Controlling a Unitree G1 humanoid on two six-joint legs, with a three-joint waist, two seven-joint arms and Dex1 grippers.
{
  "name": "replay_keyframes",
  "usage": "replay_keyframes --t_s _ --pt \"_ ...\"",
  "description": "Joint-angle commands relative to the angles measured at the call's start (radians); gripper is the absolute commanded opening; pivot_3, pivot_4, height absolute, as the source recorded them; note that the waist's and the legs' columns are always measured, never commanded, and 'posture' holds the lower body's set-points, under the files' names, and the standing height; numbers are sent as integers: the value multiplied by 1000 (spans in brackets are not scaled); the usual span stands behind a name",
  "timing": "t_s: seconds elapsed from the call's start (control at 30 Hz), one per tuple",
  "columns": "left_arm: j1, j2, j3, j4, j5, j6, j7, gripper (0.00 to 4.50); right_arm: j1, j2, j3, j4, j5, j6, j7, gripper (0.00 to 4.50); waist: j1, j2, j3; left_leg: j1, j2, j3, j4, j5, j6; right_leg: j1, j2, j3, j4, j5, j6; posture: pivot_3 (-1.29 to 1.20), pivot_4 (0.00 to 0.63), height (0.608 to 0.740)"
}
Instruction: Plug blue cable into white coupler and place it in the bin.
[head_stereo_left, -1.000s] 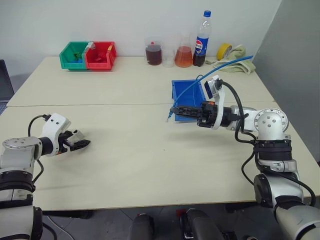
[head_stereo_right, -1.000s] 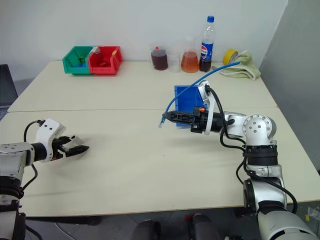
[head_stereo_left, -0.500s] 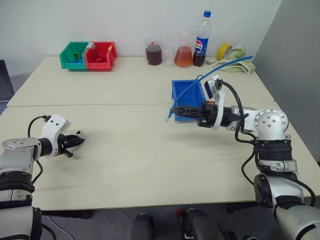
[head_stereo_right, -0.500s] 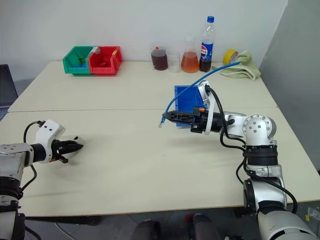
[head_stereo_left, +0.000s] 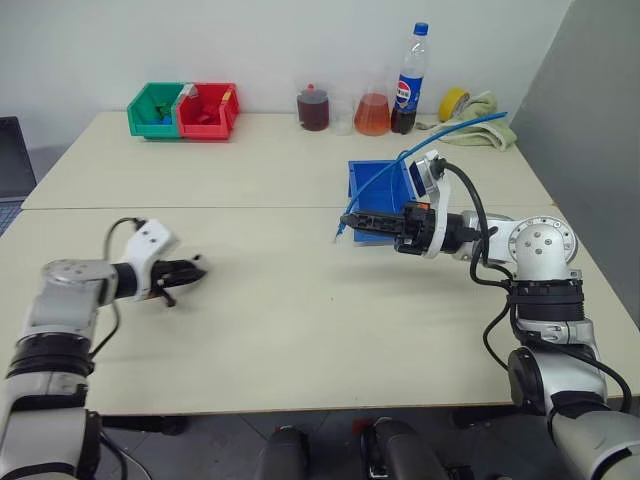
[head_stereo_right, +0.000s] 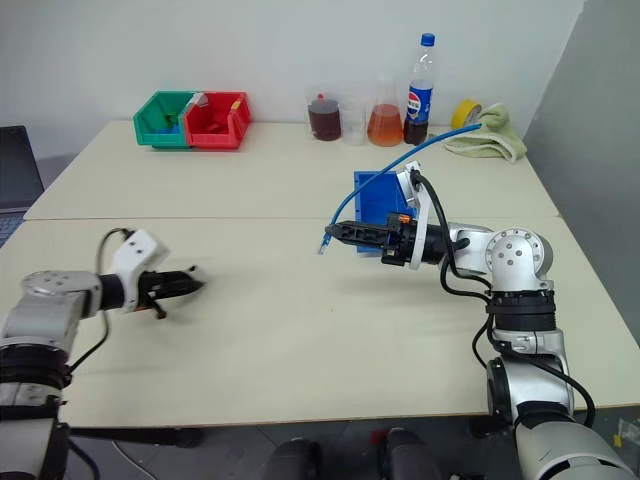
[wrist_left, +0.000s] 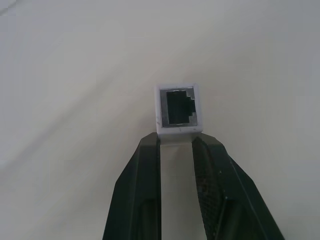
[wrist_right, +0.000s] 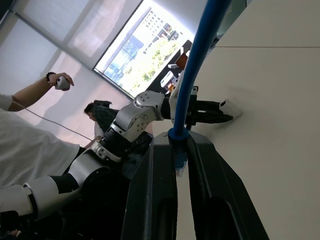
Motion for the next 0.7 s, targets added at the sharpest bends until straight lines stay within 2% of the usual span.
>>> replay_keyframes --t_s 0.03,0.17,0.37,0.7 --pt "-25 -18 -41 -154 -55 -17 -113 589 1 1 -19 -36 5 -12 2 78 -3 0 0 0 0 0 0 0 0 0 0 0 0 0 0 0 150 740" --pt "-51 -25 -135 -196 -44 -79 -256 589 14 3 -28 -58 14 -8 -12 78 -15 0 0 1 0 2 0 0 0 -4 1 3 6 0 0 0 150 740" --pt "-116 -54 -220 -95 6 -201 -345 589 28 5 -43 -80 24 -7 -32 78 -10 0 0 1 1 1 0 0 0 -6 3 2 10 -1 -1 0 150 740" --pt "-178 -111 -289 72 93 -366 -376 589 28 8 -53 -88 28 -5 -47 78 -11 0 0 -1 0 1 0 0 0 -7 3 2 9 -1 -1 0 150 740"
